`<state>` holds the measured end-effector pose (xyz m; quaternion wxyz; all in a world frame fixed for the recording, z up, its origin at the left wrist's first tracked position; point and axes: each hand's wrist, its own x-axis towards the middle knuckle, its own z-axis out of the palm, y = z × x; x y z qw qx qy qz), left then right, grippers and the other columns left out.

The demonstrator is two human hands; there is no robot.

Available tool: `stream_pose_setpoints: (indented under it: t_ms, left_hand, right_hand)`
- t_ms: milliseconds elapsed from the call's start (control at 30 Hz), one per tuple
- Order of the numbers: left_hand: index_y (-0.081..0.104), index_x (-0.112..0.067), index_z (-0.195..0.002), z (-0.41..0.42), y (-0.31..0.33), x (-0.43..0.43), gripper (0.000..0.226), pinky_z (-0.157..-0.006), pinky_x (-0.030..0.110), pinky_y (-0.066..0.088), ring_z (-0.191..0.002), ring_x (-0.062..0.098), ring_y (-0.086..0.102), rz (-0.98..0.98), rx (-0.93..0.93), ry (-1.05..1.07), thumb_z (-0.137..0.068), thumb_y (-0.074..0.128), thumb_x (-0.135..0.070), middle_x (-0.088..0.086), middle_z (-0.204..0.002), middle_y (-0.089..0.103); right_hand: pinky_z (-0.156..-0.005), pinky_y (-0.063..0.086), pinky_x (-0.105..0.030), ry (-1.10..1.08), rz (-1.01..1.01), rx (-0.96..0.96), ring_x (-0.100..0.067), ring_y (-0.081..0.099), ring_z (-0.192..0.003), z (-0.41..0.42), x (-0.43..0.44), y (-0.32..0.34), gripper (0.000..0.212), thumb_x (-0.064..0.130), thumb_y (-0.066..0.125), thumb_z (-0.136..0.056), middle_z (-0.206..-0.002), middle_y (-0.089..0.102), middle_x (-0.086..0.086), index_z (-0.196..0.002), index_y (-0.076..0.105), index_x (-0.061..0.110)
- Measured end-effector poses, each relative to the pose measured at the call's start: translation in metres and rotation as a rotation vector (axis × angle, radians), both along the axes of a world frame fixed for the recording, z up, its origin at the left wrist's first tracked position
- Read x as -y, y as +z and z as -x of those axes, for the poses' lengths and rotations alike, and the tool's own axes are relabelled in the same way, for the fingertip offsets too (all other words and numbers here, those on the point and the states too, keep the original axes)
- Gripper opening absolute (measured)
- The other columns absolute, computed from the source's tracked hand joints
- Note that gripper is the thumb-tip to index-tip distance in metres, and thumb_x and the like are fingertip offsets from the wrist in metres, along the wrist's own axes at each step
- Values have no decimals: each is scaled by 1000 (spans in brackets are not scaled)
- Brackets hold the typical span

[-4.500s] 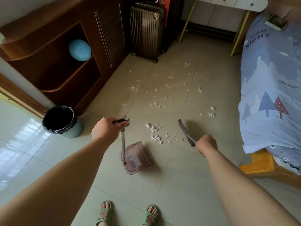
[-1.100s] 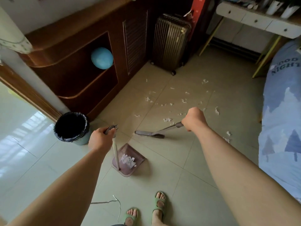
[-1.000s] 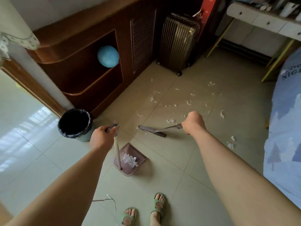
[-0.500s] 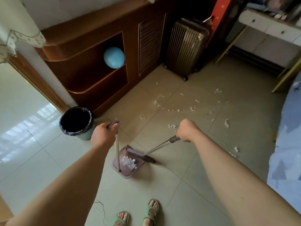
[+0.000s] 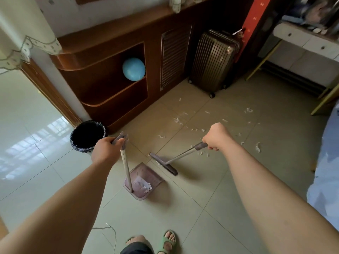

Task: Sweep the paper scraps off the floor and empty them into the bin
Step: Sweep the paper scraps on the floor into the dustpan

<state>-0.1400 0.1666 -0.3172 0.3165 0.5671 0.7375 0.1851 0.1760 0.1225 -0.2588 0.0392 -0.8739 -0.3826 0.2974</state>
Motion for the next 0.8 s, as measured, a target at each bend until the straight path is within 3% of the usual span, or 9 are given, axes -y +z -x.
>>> stream_pose_setpoints:
  t_ms: [133,233,300,400,533,600,733,800]
  left_hand:
    - [65,-23,-84,13,8,-7,22,-57,30,42,-67,26,62,-36,-19,39,-95,58,-40,9,-79,70]
    - [68,-20,-86,23,11,-18,24,-70,37,52,-73,26,62,-56,-4,43,-95,59,-40,8,-82,70]
    - [71,-19,-89,32,11,-31,25,-65,35,51,-70,23,62,-54,-7,46,-95,58,-41,5,-79,70]
    - [72,-22,-89,42,12,-51,27,-54,27,42,-66,17,60,-43,-48,36,-94,57,-43,-1,-73,67]
    - [72,-24,-88,52,18,-80,24,-54,25,40,-65,11,57,-25,-66,30,-94,56,-41,-6,-71,66]
    - [71,-25,-87,58,20,-97,23,-56,26,43,-66,11,58,-21,-77,25,-94,56,-41,-7,-70,65]
    - [72,-27,-90,69,19,-127,19,-59,27,45,-71,15,62,-5,-81,22,-92,59,-41,-10,-71,65]
    - [73,-27,-97,75,16,-142,22,-62,27,47,-77,18,64,2,-90,21,-91,60,-43,-7,-77,68]
  right_hand:
    - [-46,40,-23,-92,-80,-22,-20,47,-43,12,-13,-15,7,3,67,-78,-68,66,-14,-83,63,1]
    - [-36,32,-16,-197,-169,-123,-19,47,-43,23,-28,-32,21,-1,57,-79,-89,71,-19,-98,64,-1]
    - [-30,28,-12,-261,-208,-204,-18,47,-43,34,-42,-42,27,-2,52,-81,-97,69,-20,-105,62,-1]
    - [-27,26,-11,-365,-249,-296,-20,50,-45,55,-64,-54,22,-4,50,-84,-94,63,-17,-101,52,9]
    - [-33,36,-19,-470,-249,-452,-24,54,-51,83,-95,-61,9,-1,51,-87,-87,61,-15,-85,51,7]
    - [-41,43,-23,-498,-233,-553,-22,53,-53,97,-116,-68,18,2,52,-89,-80,59,-14,-73,49,9]
    - [-30,28,-15,-695,-216,-722,-14,40,-36,122,-146,-94,18,-4,57,-88,-62,52,-12,-71,53,2]
    - [-30,29,-15,-674,-167,-745,-14,41,-38,131,-155,-107,16,-4,59,-87,-61,50,-9,-74,55,4]
